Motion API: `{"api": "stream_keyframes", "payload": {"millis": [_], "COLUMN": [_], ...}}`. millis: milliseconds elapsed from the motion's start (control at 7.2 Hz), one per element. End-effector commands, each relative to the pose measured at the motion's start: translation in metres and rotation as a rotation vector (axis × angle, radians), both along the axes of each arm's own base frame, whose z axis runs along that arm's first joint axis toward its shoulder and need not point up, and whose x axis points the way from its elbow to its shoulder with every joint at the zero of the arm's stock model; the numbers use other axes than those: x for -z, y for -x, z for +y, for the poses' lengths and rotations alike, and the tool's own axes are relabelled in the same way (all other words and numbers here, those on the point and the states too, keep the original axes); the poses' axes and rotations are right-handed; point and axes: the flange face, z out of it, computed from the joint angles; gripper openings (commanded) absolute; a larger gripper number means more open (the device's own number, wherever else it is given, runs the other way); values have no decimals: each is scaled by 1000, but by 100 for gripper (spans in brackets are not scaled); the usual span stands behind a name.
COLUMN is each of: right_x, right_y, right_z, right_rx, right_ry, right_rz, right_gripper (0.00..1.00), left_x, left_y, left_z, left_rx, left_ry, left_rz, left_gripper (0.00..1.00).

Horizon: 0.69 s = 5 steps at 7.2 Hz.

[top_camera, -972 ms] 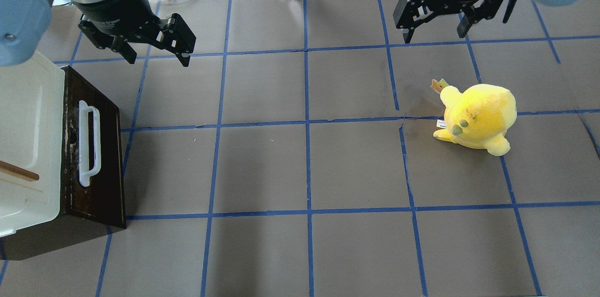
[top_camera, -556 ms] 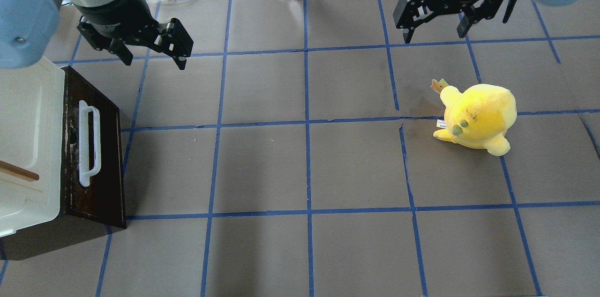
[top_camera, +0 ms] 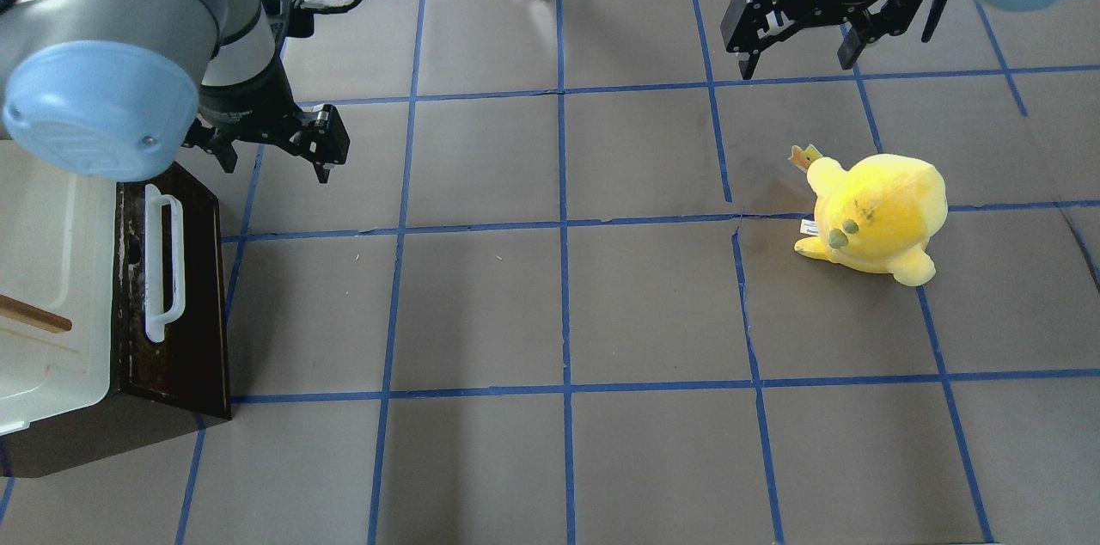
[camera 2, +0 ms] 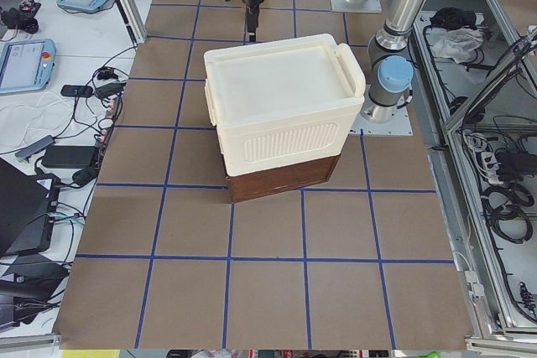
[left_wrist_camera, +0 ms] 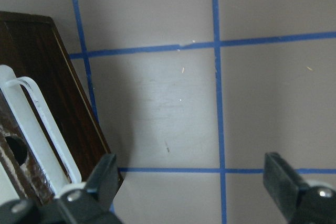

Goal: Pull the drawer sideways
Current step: 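Move the left gripper down to the white handle on the dark drawer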

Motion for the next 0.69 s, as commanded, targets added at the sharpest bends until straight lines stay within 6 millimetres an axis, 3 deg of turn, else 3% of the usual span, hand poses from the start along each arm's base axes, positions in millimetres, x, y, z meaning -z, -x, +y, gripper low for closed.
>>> {"api": "stream_keyframes", "payload": {"millis": [0, 139, 417, 556], "right_x": [0, 0, 0, 0], "right_y": [0, 0, 0, 0], "right_z": [0, 0, 0, 0], "right_rx": [0, 0, 0, -1], "right_ry": [0, 0, 0, 0], "right_rz": [0, 0, 0, 0], "right_gripper": [100, 100, 100, 100], "left_x": [69, 87, 107, 111], "left_y": [-15, -23, -24, -29], "left_z": [2, 6, 0, -3], "left_rx": [-11, -32, -90, -102], "left_ry": [-30, -56, -69, -59], "left_rz": [-155, -248, -281, -388], "left_gripper": [100, 100, 100, 100]}}
